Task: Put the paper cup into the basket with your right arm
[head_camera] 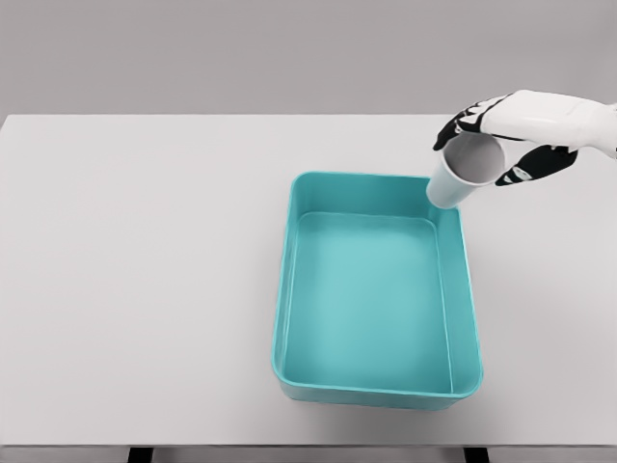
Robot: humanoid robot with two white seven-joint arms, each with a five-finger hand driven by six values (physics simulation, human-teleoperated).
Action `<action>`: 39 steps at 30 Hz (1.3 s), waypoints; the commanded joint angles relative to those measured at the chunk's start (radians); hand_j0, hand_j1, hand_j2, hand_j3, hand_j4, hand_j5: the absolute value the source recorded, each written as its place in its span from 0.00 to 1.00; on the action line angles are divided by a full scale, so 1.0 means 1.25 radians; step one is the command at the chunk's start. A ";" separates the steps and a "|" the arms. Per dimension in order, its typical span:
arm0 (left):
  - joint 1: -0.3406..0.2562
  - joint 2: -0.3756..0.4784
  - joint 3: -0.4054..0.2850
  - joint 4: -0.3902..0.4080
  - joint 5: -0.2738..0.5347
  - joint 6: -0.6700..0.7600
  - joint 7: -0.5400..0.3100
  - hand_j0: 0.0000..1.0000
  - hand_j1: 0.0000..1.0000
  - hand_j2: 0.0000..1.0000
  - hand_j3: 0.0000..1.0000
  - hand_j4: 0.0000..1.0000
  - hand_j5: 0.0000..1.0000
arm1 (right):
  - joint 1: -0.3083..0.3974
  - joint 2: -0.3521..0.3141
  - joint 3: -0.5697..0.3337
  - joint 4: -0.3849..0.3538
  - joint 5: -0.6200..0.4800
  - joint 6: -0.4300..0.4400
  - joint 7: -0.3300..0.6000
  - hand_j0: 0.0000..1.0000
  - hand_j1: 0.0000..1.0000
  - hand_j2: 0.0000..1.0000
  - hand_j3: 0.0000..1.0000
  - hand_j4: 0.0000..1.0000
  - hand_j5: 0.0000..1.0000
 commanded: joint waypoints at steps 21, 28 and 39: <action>0.000 0.000 0.000 0.000 0.000 0.000 0.000 1.00 1.00 1.00 1.00 1.00 1.00 | 0.004 0.083 0.035 0.000 -0.005 0.001 0.000 0.76 0.76 0.76 0.76 0.76 0.76; 0.000 0.000 0.000 0.000 0.000 0.000 0.000 1.00 1.00 1.00 1.00 1.00 1.00 | 0.004 0.104 0.054 0.000 -0.005 0.002 0.000 0.76 0.76 0.76 0.76 0.76 0.76; 0.000 0.000 0.000 0.000 0.000 0.000 0.000 1.00 1.00 1.00 1.00 1.00 1.00 | 0.006 0.130 0.088 0.000 -0.005 0.011 0.000 0.76 0.76 0.76 0.76 0.76 0.76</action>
